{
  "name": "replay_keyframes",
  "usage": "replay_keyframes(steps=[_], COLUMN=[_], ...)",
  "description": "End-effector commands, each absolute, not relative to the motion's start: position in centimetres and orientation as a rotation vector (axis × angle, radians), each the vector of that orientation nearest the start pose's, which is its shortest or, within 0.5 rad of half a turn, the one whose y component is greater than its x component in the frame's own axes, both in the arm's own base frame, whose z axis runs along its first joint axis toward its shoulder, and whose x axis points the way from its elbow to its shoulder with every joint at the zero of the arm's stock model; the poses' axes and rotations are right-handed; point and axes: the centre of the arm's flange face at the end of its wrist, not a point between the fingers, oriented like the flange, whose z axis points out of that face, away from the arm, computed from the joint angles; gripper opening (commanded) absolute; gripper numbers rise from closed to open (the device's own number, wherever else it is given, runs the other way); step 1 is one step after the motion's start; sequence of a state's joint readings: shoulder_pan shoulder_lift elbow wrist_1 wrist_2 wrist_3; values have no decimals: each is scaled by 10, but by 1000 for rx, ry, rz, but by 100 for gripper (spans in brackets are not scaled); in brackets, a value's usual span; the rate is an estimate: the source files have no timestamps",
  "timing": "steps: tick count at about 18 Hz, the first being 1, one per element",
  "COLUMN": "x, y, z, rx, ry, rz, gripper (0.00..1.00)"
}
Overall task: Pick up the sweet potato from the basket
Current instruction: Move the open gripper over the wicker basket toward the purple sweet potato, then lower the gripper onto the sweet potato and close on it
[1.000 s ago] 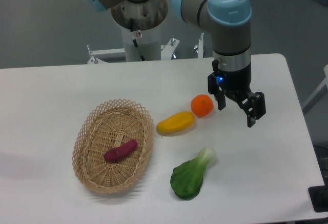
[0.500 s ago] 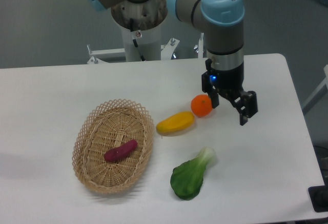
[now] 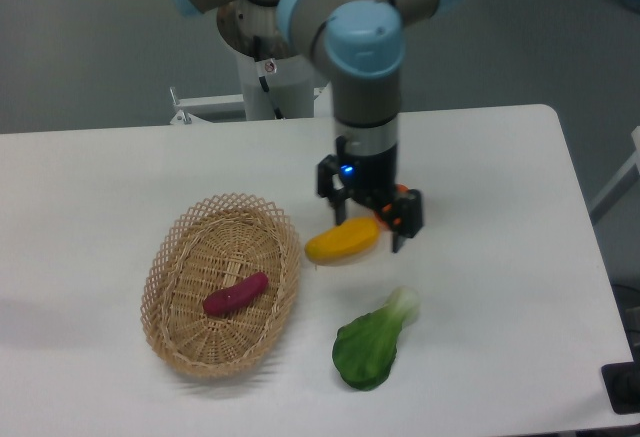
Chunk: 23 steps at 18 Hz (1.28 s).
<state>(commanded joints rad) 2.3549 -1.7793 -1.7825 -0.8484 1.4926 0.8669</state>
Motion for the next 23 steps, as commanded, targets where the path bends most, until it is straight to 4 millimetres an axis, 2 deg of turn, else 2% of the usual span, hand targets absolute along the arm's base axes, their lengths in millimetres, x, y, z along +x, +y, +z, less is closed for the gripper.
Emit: replay_keyframes(steps=[2, 5, 8, 12, 16, 20, 23], x=[-282, -261, -241, -231, -219, -210, -203], y=[525, 544, 559, 570, 583, 594, 596], z=[338, 315, 297, 272, 244, 223, 216], rx=[-2868, -2875, -2876, -2861, -2878, -2903, -2927], ry=[207, 392, 504, 741, 788, 770, 704], rz=[233, 210, 186, 156, 104, 66, 45], gripper=[100, 100, 100, 100, 100, 100, 100])
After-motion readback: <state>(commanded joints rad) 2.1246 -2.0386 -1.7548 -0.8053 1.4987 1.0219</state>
